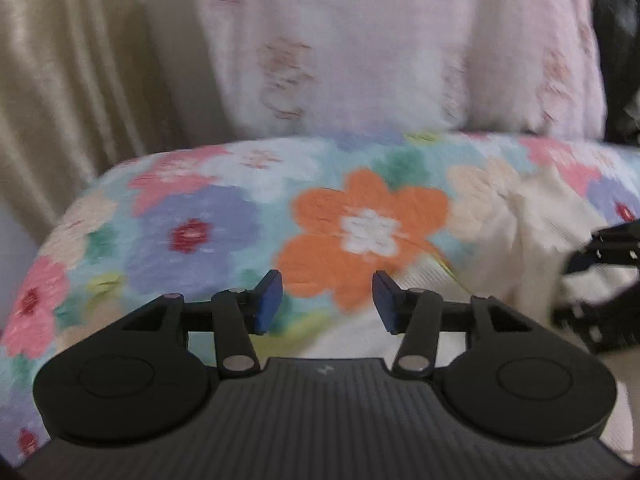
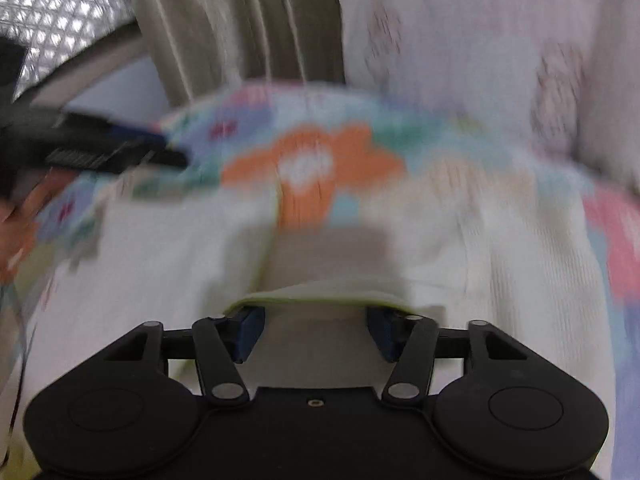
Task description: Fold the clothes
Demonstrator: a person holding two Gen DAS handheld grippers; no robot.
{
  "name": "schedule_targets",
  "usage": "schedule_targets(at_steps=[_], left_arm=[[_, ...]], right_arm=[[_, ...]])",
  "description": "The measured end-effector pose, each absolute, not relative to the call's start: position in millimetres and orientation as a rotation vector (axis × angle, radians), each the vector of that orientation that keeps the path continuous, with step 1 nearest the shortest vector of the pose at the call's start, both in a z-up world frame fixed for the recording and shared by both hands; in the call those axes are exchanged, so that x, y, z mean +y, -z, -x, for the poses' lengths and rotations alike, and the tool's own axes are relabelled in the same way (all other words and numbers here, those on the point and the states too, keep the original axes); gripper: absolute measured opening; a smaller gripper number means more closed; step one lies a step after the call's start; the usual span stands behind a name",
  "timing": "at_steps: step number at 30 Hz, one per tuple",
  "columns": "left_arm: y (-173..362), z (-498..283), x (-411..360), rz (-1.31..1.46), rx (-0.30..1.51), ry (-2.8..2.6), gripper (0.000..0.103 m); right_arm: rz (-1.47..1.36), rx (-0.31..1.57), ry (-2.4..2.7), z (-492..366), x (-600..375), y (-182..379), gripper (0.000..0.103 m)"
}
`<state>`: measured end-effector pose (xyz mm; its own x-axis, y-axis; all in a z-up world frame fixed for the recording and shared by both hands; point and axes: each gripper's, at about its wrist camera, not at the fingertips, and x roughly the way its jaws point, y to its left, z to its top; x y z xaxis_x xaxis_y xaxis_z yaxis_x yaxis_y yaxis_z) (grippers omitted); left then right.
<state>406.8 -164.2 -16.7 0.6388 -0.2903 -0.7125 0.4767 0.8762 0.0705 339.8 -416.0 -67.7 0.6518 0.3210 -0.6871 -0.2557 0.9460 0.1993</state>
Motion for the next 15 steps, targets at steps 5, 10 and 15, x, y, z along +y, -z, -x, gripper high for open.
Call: schedule_targets(at_steps=[5,10,15], left_arm=[[27,-415,-91,-0.246,0.853,0.327,0.063],[69,-434,-10,-0.009,1.005,0.3,0.063],[106,-446,21,0.274,1.069,0.403,0.066]], right_arm=[[-0.186,0.673,-0.324,-364,-421,38,0.061],[-0.114,0.701,-0.171,-360,-473,37,0.069],[-0.23,0.815,0.017,-368,-561,67,0.069]])
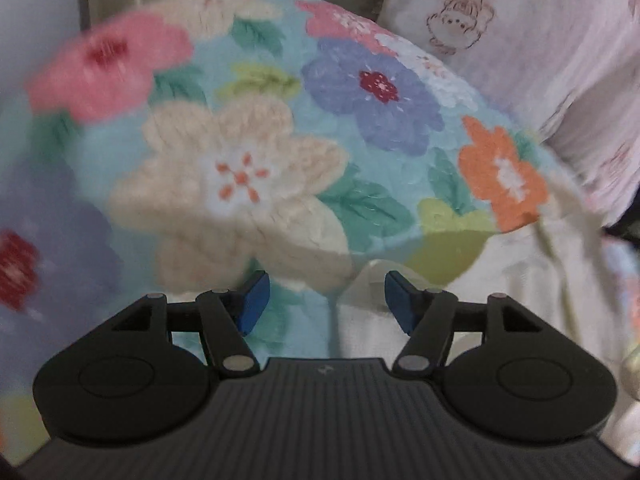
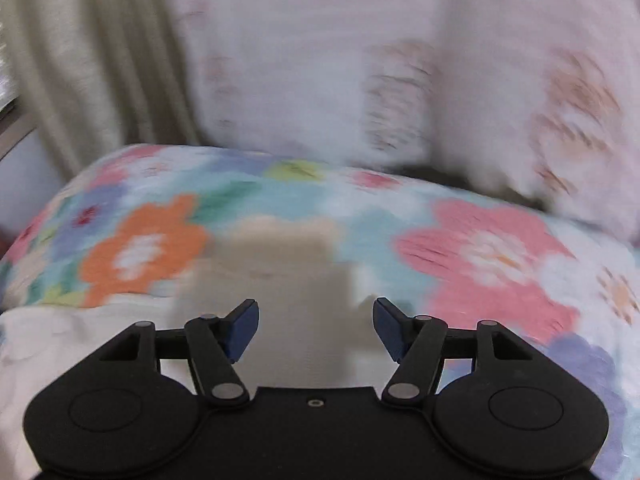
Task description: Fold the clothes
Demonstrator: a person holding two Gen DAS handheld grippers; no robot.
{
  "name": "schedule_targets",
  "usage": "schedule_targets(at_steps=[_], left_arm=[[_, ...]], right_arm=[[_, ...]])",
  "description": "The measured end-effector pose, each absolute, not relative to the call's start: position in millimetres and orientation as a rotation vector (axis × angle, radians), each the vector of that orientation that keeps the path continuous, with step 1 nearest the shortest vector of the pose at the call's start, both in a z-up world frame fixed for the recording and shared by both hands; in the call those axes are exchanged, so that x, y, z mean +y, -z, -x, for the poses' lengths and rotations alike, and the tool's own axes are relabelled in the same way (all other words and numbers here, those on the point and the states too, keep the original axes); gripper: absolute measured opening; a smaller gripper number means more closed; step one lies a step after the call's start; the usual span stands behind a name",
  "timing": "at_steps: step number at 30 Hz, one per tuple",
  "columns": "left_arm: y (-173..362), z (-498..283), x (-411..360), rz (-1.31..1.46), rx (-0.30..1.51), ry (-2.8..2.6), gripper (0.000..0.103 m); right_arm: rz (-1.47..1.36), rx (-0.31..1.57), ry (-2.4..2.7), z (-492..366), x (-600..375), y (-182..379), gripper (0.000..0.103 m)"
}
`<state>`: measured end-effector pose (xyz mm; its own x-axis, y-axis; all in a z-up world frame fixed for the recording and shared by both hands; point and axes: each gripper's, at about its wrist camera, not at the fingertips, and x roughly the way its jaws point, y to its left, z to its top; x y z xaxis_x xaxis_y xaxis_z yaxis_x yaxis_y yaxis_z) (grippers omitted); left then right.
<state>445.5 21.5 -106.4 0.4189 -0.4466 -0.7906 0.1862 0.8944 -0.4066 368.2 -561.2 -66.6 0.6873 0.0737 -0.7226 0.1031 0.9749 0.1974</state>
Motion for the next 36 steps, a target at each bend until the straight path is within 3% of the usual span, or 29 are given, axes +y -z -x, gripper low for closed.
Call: schedule_targets(at_steps=[3,4,5,6,7,8,9,11,14,19,24,25,27,29,30,31,36], left_arm=[[116,-447,18,0.338,1.017,0.411,0.072],[117,-448,13,0.34,1.009,0.417,0.07],[116,-448,7,0.329,1.006,0.425,0.061],[115,-449,0,0.318,1.004,0.433,0.029],[113,-448,-7,0.295,1.013,0.453,0.003],[109,-444,-16,0.258,1.021,0.476,0.001],[101,-435,-27,0.194,0.999,0.49,0.001],[82,-416,-46,0.065,0.908,0.495,0.001],[42,-397,-39,0.089,0.675,0.422,0.001],[26,-405,-20,0.134,0.551,0.246,0.0],[74,-444,-5,0.156,0.719,0.085,0.0],[81,-444,-1,0.199,0.755,0.077,0.002],[93,-442,6,0.284,0.823,0.08,0.003],[98,-434,7,0.321,0.888,0.144,0.015],[100,-429,6,0.321,0.923,0.181,0.034],[102,-424,6,0.321,0.947,0.211,0.047],[107,-403,-4,0.297,0.985,0.361,0.055]], right_arm=[[-0.295,0.816,0.03,-370,-593,77,0.069],[-0.357,0.841,-0.01,-374,-601,83,0.069],[-0.416,0.843,-0.04,-376,-605,89,0.07],[-0.442,0.821,-0.065,-376,-605,92,0.071],[-0.44,0.801,-0.112,-376,-600,92,0.061],[-0.381,0.798,-0.16,-375,-588,88,0.047],[-0.321,0.795,-0.209,-374,-577,85,0.006],[-0.204,0.774,-0.297,-372,-555,76,0.006],[-0.134,0.55,-0.279,-346,-554,42,0.005],[-0.169,0.415,-0.213,-343,-572,19,0.005],[-0.111,0.618,-0.09,-389,-552,58,0.006],[-0.105,0.666,-0.062,-398,-548,66,0.013],[-0.096,0.708,-0.017,-401,-541,68,0.015],[-0.087,0.749,0.027,-403,-534,71,0.039],[-0.086,0.765,0.04,-403,-531,71,0.056],[-0.108,0.76,0.004,-397,-533,68,0.063],[-0.167,0.792,-0.018,-385,-549,69,0.064]])
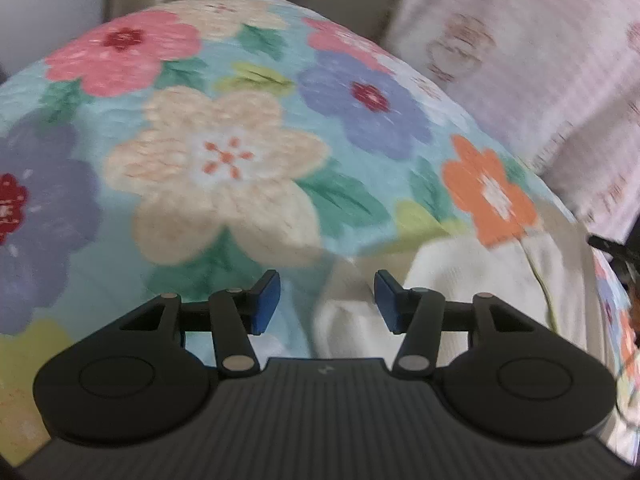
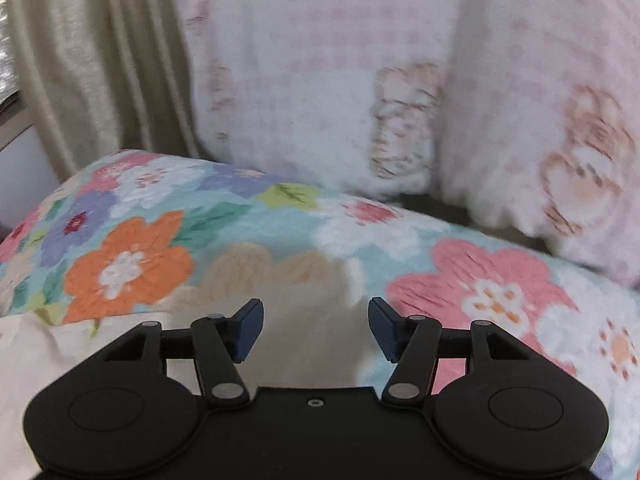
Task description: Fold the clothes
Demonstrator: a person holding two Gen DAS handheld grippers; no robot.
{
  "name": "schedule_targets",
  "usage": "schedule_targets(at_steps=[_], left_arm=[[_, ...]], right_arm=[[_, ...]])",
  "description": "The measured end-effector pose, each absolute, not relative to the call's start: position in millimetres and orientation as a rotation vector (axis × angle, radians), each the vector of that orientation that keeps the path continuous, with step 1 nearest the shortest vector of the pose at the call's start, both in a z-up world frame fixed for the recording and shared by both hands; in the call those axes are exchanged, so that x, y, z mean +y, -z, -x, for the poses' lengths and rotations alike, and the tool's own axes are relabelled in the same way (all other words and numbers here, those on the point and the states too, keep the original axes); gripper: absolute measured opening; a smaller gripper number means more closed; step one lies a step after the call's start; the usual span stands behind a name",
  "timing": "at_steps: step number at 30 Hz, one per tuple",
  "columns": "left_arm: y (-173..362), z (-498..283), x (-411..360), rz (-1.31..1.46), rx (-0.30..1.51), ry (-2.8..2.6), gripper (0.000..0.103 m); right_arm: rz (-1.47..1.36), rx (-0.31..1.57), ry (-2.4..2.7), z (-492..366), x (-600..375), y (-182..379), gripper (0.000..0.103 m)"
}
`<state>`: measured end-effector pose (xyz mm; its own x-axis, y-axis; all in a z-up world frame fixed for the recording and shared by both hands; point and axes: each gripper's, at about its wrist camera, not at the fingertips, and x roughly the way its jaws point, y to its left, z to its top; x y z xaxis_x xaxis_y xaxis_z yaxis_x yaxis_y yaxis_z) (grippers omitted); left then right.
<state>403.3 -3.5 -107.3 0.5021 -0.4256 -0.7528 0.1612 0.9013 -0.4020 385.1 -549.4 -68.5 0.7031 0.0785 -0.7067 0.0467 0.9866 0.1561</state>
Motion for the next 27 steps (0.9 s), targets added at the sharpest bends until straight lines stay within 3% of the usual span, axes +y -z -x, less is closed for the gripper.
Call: schedule_targets(at_steps=[3,4,5,6,7,8,11,15,17,19,20,22,27], left_arm=[[110,-396,-18,0.283,1.01,0.441,0.066],[110,-395,-25,0.272,1.01,0.457,0.064],[110,-394,-32,0.244,1.001,0.46,0.056],[109,-392,-40,0.208,0.99,0.46,0.001],[105,-390,-46,0.17,0.965,0.442,0.004],[98,-388,-51,0.132,0.929,0.411,0.004],[71,-381,-58,0.053,0.803,0.291,0.004],[70,-392,-68,-0.069,0.787,0.173,0.005],[84,-400,-69,-0.053,0.843,0.152,0.012],[91,-399,-64,0.001,0.871,0.111,0.022],[90,-394,-59,0.034,0.856,0.101,0.023],[84,-378,-51,0.076,0.839,0.098,0.045],[58,-327,-46,0.078,0.835,0.118,0.058]], right_arm=[[-0.296,0.843,-0.016,-387,-568,85,0.065],[-0.32,0.843,-0.032,-384,-569,90,0.065],[-0.344,0.843,-0.048,-380,-570,95,0.064],[-0.353,0.834,-0.06,-376,-570,99,0.04],[-0.286,0.779,-0.05,-371,-562,94,0.006],[-0.22,0.723,-0.04,-365,-554,90,0.004],[-0.152,0.588,-0.005,-356,-540,70,0.004],[-0.071,0.692,0.044,-372,-529,69,0.006],[-0.062,0.718,0.109,-372,-525,68,0.018],[-0.072,0.707,0.176,-366,-522,62,0.047],[-0.1,0.692,0.182,-359,-523,57,0.051],[-0.127,0.688,0.164,-346,-520,49,0.051],[-0.178,0.698,0.067,-304,-502,27,0.052]])
